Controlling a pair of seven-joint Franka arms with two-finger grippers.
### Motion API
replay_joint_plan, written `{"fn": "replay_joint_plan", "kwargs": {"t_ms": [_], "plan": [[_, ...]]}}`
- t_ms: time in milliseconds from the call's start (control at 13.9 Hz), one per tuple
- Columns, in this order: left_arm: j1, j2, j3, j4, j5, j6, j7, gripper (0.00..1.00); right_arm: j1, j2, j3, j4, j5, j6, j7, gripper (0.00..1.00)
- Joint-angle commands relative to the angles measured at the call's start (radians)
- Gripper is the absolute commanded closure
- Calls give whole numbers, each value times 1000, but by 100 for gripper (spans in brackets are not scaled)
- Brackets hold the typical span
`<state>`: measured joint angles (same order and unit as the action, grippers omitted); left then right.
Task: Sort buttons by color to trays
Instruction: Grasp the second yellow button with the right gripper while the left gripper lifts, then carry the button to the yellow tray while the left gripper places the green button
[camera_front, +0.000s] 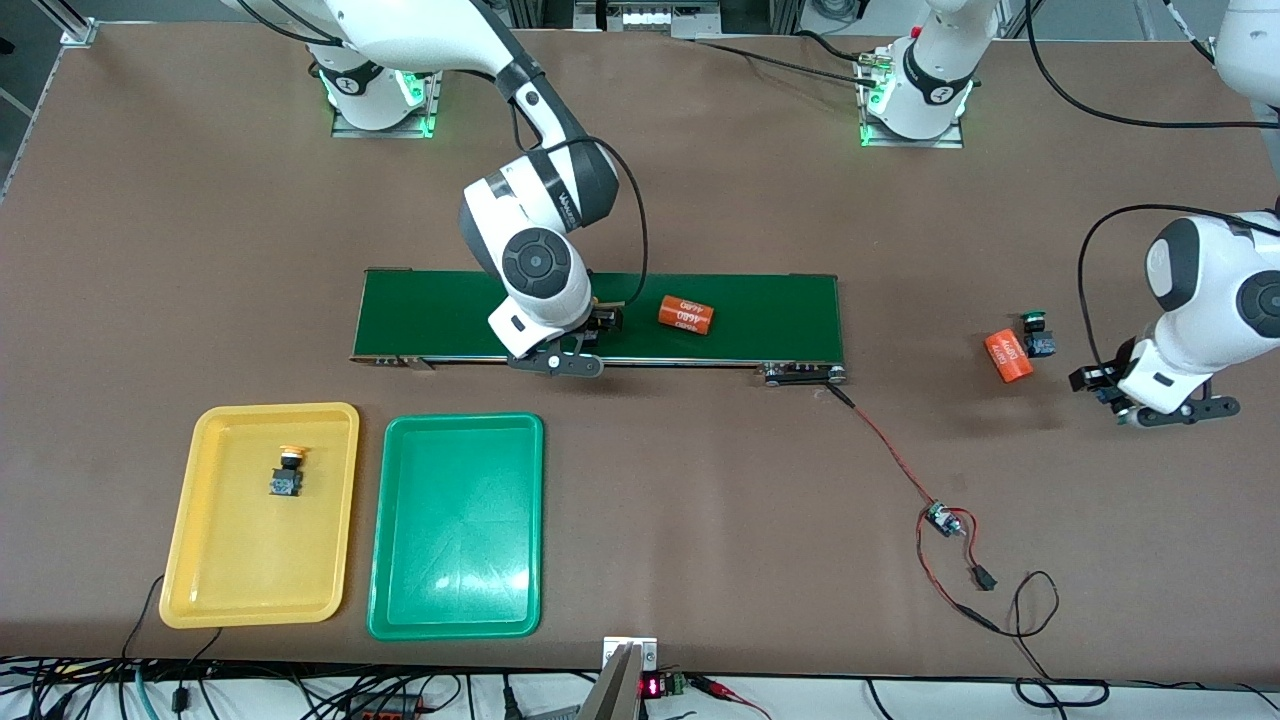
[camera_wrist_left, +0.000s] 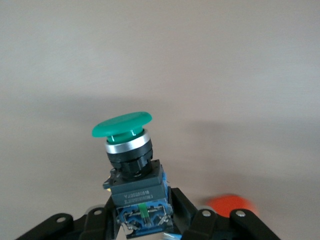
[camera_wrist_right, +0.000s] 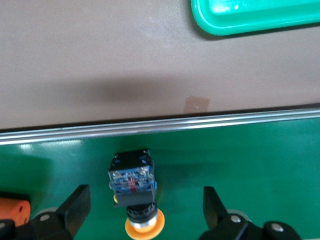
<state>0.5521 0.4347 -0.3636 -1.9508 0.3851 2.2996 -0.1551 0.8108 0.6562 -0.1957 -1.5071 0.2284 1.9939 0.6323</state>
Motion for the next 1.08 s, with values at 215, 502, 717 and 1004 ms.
{"fn": "replay_joint_plan", "kwargs": {"t_ms": [215, 502, 717, 1004], "plan": [[-165, -36, -159, 6, -173, -139, -52, 76, 1, 31, -2, -5, 17, 34, 17, 45], [-193, -62, -366, 6, -269, -318, -320, 76, -10, 28, -4, 2, 22, 26, 14, 100], [-259, -30, -406, -7, -273, -301, -412, 76, -21, 20, -13, 21, 83, 25, 38, 100], [-304, 7, -408, -36, -327, -263, -405, 73, -53, 20, -105, 68, 69, 29, 56, 100]]}}
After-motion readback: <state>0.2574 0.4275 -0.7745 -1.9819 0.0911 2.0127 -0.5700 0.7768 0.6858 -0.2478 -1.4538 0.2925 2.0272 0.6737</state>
